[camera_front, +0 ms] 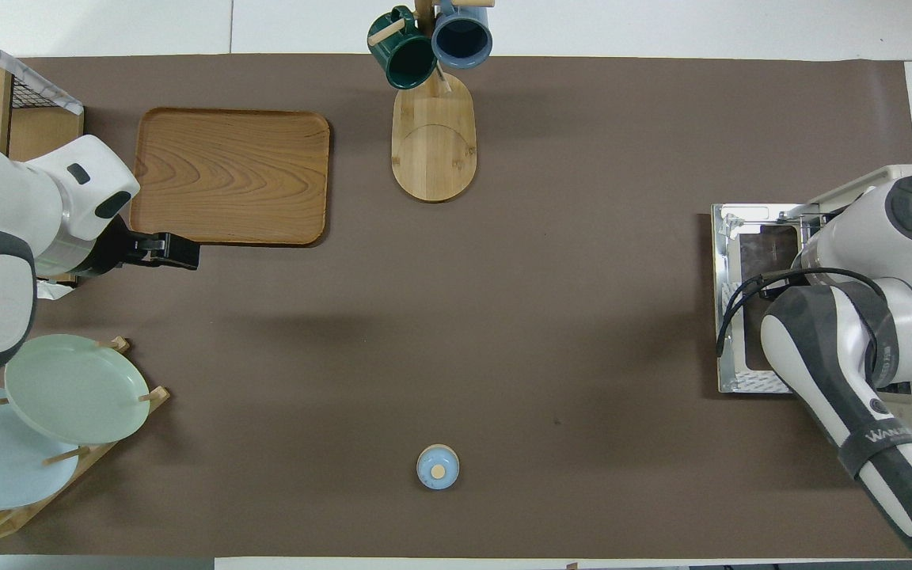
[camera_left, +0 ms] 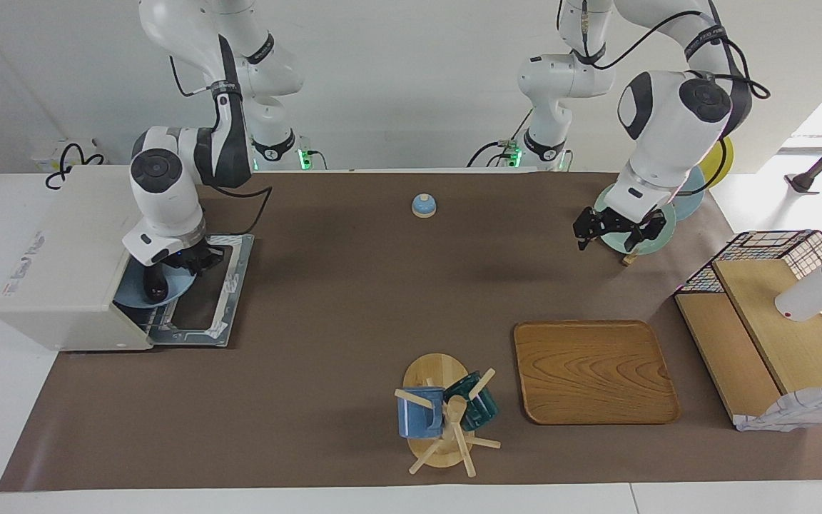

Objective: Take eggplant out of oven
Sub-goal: 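Pull the light blue plate out of the oven with the right gripper, then carry the plate to the table center and release it with the right gripper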

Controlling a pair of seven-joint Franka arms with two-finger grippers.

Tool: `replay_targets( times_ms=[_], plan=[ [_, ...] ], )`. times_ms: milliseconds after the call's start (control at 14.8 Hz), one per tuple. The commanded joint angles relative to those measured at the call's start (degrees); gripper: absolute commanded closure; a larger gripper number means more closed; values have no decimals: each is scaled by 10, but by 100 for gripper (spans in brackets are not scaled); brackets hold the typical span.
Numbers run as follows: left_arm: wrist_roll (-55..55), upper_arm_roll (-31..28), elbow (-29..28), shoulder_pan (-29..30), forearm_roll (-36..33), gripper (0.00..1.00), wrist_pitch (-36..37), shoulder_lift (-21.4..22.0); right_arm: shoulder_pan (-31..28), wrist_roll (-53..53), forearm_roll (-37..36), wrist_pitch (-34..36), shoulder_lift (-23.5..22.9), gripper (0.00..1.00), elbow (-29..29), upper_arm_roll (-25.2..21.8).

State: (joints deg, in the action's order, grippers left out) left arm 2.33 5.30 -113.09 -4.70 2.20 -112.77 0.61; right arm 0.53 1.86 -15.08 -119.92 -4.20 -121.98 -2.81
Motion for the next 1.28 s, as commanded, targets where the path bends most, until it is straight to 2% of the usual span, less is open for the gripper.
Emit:
replay_targets(
  times_ms=[0, 135, 337, 472, 539, 674, 741, 876, 1010, 1145, 1212],
  plan=[
    [0, 0, -29, -1, 24, 0, -35, 6, 29, -8, -7, 28, 4, 100, 25, 8],
    [0, 0, -35, -4, 25, 0, -49, 2, 88, 28, 2, 88, -17, 100, 94, 9],
    [0, 0, -35, -4, 25, 0, -49, 2, 194, 146, 59, 130, -51, 100, 184, 14],
    [0, 0, -35, -3, 26, 0, -51, 2, 266, 256, 72, 171, -131, 100, 303, 15],
    [-1, 0, -35, -2, 26, 0, -52, 2, 294, 303, 78, 197, -189, 100, 376, 16],
    [-2, 0, -32, 1, 26, 0, -56, 0, 349, 391, 94, 203, -295, 100, 505, 16],
    [-2, 0, -31, 2, 26, 0, -63, -1, 363, 428, 99, 186, -325, 100, 532, 17],
    [-3, 0, -27, 3, 26, 0, -69, -3, 393, 492, 117, 122, -346, 100, 533, 37],
    [-3, -1, -26, 3, 26, 0, -74, -7, 422, 529, 117, 94, -370, 100, 533, 37],
    [1, 0, -22, 3, 26, 0, -82, -8, 403, 530, 125, 91, -369, 100, 528, 38],
    [1, 0, -22, 3, 27, 0, -82, -9, 398, 529, 137, 82, -369, 97, 526, 39]
  ],
)
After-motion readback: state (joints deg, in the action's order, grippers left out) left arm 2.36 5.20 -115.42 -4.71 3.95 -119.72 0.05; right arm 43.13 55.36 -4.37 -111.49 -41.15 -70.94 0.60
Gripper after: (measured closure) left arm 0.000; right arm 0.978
